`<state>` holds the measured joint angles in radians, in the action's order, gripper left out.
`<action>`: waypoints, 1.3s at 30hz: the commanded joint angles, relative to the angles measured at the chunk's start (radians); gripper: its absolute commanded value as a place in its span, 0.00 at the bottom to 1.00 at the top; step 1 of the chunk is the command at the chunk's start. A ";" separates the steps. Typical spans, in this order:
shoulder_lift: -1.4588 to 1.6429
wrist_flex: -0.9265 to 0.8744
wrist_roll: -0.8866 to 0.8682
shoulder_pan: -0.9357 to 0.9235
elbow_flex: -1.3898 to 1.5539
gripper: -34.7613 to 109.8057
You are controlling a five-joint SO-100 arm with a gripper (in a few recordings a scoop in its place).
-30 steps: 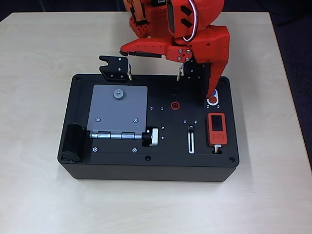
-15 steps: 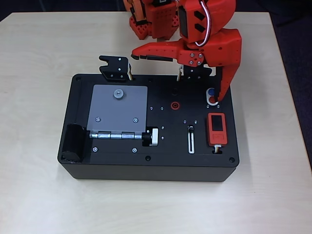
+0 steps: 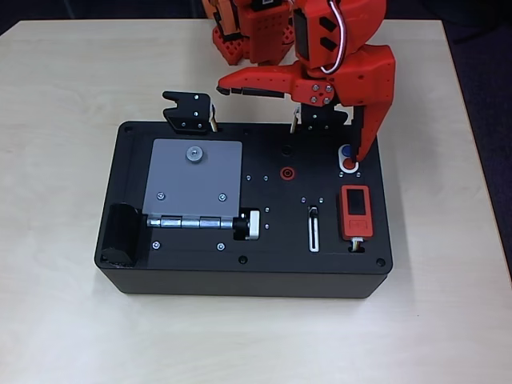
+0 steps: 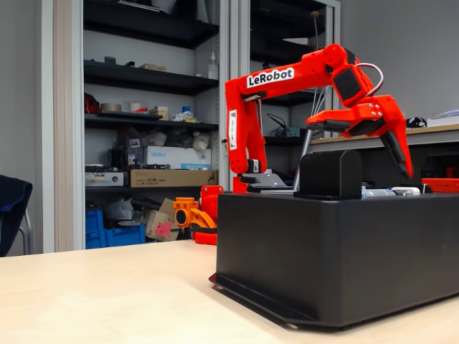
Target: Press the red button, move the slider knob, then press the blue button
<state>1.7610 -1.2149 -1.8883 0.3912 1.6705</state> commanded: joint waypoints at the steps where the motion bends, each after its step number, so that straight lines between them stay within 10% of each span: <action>1: 0.064 0.009 -0.011 0.009 0.021 0.96; 39: 0.091 0.103 -0.031 0.006 0.147 0.96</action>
<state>1.8009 -1.1106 -1.9006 0.3912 1.7978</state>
